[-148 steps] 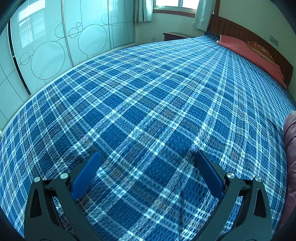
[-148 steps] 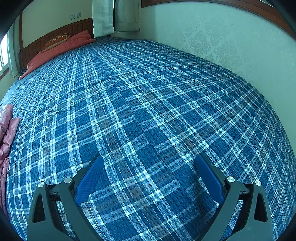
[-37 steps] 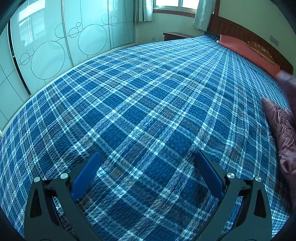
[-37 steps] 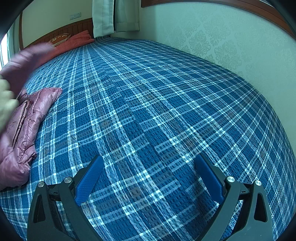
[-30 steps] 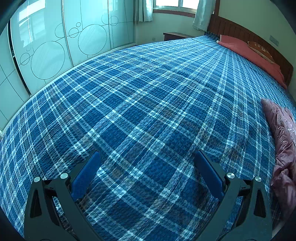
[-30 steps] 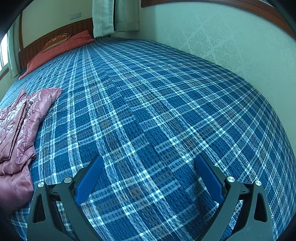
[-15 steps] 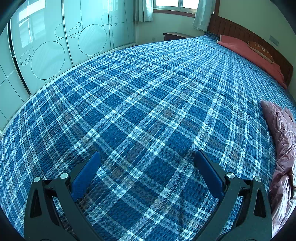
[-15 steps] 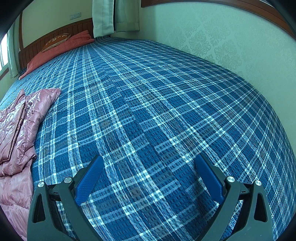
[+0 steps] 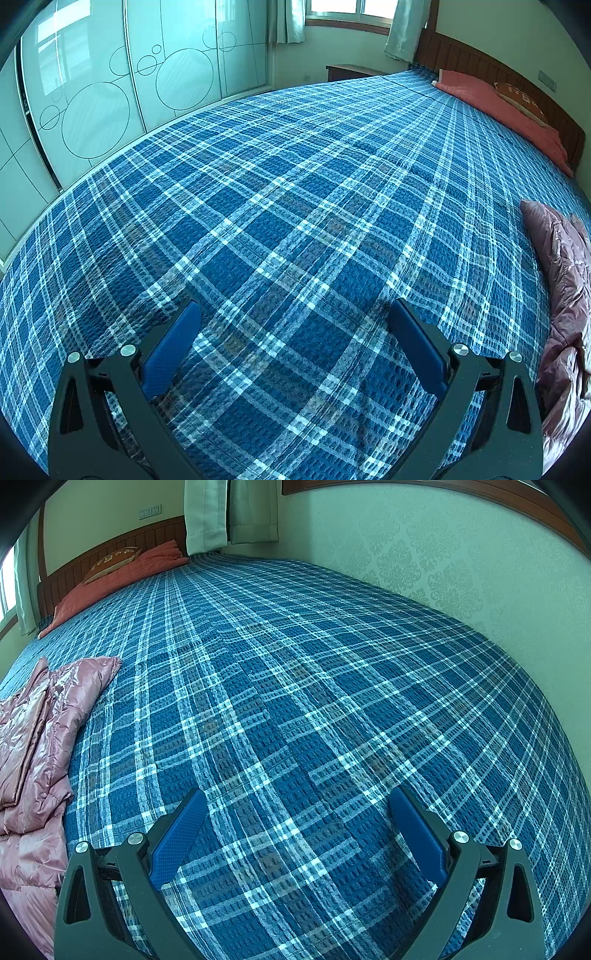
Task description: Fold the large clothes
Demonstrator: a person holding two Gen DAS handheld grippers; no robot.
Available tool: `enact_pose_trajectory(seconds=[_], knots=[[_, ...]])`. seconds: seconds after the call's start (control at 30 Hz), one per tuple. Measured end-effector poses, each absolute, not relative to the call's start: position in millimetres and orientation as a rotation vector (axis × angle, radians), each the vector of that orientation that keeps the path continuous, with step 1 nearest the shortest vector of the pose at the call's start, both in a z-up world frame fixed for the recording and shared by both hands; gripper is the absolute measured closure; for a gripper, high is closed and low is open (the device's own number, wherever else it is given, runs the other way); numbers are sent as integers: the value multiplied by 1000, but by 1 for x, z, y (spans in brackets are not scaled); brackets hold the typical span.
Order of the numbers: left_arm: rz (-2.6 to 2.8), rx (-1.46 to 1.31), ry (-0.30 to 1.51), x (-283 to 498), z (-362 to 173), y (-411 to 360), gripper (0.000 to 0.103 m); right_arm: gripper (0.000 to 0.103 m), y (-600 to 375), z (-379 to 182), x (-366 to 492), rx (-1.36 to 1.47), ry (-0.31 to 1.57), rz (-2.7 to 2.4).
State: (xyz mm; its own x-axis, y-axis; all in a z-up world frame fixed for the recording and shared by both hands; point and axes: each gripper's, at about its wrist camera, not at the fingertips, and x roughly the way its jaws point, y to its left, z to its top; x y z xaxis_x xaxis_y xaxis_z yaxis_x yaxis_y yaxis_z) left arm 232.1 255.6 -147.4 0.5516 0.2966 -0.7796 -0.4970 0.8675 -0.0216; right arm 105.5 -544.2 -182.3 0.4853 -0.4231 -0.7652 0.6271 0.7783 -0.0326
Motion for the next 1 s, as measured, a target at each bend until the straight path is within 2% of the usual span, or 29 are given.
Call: enact_pose_trajectory(seconds=[1.0], knots=[[475, -253, 868, 232, -148, 256, 2, 5, -544, -182, 106, 267, 849, -650]])
